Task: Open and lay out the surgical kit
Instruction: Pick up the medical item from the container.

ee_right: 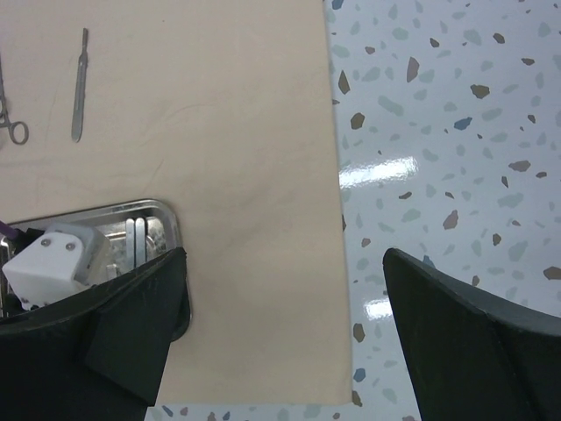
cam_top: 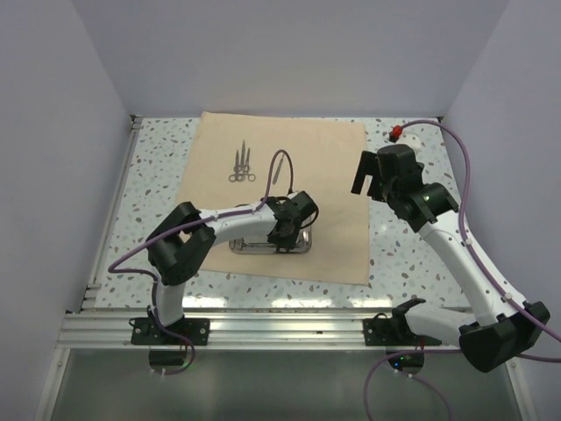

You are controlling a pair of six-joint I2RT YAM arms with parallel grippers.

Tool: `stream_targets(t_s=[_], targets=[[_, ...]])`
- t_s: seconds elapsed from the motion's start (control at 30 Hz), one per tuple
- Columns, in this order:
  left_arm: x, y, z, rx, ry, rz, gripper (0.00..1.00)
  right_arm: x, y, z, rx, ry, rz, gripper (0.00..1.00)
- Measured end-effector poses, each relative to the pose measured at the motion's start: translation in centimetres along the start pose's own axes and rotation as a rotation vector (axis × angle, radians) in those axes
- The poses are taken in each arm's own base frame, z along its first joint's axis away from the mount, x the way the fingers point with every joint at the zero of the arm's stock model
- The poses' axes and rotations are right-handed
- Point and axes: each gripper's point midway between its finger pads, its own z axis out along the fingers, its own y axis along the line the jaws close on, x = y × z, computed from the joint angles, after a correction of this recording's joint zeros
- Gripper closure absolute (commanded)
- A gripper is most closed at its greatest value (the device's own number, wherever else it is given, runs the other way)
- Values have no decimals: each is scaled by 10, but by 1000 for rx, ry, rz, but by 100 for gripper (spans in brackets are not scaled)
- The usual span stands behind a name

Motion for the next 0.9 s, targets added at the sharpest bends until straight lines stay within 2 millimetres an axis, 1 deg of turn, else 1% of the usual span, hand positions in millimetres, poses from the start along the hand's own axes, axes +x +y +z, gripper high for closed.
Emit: stream_targets(t_s=[0.03,0.1,0.3,0.5,0.6,0.8,0.9], targets=[[1,-1,0,0,1,-2,67,1,-1,1,3,3,-2,2],[1,-2,0,1,0,-10,69,3,-3,1,8,7,-4,2],[1,-3,2,-4,4,-25,71,3,-4,1,13,6,-11,2],[-4,-9,4,-4,9,-28,75,4,-7,-1,19,12,-22,2],[-5,-11,5,-3,11,-25,81,5,-10,-1,26,16,-32,2],[-6,-12,6,-7,12,-33,99,7,-15,-2,48,21,-46,2],[-6,-12,7,-9,14,-34,100,6,-18,-3,53,16,-50,2]])
